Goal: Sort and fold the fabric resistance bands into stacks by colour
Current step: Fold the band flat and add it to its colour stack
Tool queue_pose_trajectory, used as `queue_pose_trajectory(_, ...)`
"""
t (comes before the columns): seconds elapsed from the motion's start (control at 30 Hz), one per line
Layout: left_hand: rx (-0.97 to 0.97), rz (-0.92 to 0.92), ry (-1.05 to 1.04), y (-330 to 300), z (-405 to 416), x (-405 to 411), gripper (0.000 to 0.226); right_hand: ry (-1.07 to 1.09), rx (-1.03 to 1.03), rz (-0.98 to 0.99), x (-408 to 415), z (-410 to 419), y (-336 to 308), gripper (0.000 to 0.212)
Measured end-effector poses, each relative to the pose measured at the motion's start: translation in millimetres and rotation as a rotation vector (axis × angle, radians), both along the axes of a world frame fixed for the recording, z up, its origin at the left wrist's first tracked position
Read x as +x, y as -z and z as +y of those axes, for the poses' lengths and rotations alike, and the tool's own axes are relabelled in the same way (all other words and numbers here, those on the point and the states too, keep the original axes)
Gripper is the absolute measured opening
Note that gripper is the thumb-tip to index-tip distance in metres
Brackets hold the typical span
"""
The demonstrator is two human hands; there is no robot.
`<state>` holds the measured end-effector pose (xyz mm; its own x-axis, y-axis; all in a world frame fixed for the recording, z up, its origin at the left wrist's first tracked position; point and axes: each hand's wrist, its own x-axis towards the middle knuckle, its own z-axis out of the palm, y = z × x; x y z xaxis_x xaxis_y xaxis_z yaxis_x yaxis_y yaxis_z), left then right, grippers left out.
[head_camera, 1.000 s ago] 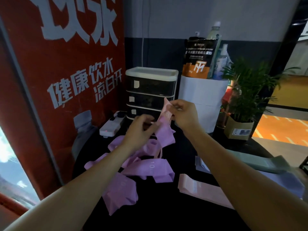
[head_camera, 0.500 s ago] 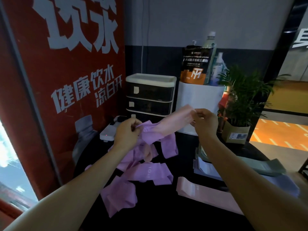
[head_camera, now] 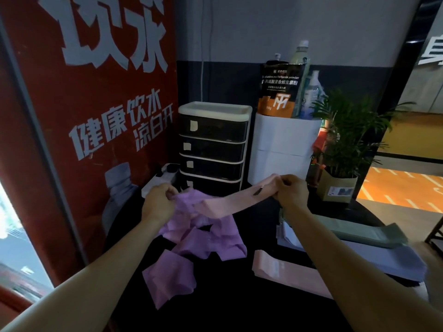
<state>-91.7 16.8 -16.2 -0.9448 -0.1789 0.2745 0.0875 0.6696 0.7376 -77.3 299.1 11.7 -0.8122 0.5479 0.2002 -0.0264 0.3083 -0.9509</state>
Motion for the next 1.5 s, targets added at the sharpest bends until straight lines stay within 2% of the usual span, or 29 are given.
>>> queue_pose_trajectory(0.1, -0.126, -0.126, 0.084, 11, 2, -2, 0.027, -0.078, 0.087, -0.03, 5, -6, 13, 0.012)
queue_pose_trajectory(0.17, -0.165, -0.069, 0.143, 15, 14, 0, 0.028, -0.127, 0.13, -0.057, 8, -8, 22, 0.012)
queue_pose_trajectory(0.27, -0.118, 0.063, 0.262, 15, 37, 3, 0.02, -0.192, 0.177, -0.077, 12, -10, 27, 0.013)
queue_pose_trajectory(0.57, -0.173, 0.089, 0.499, 32, 79, -3, 0.015, -0.209, 0.333, -0.04, 23, 1, 34, 0.018)
queue_pose_trajectory(0.7, -0.369, -0.028, 0.537, 33, 92, 1, 0.02, -0.187, 0.3, -0.053, 27, 3, 39, 0.024)
queue_pose_trajectory(0.83, -0.582, 0.03, 0.483, 44, 103, 2, 0.023, -0.175, 0.292, -0.063, 32, 4, 47, 0.038)
queue_pose_trajectory(0.97, -0.721, 0.013, 0.483, 54, 102, 7, 0.025, -0.18, 0.328, -0.097, 33, 6, 50, 0.025)
queue_pose_trajectory(1.07, -0.579, 0.039, 0.489, 51, 94, 4, 0.016, -0.166, 0.309, -0.109, 33, 9, 52, 0.027)
queue_pose_trajectory(1.13, -0.36, 0.039, 0.49, 39, 88, 2, 0.009, -0.149, 0.278, -0.101, 31, 11, 51, 0.027)
queue_pose_trajectory(1.2, -0.151, 0.033, 0.465, 22, 81, 1, 0.012, -0.127, 0.258, -0.101, 30, 11, 47, 0.023)
queue_pose_trajectory(1.4, 0.276, 0.009, 0.182, -14, 46, -6, 0.017, -0.072, 0.177, -0.083, 25, 8, 36, 0.021)
queue_pose_trajectory(1.5, 0.304, 0.03, 0.04, -19, 29, -11, 0.026, -0.044, 0.152, -0.093, 26, 13, 32, 0.02)
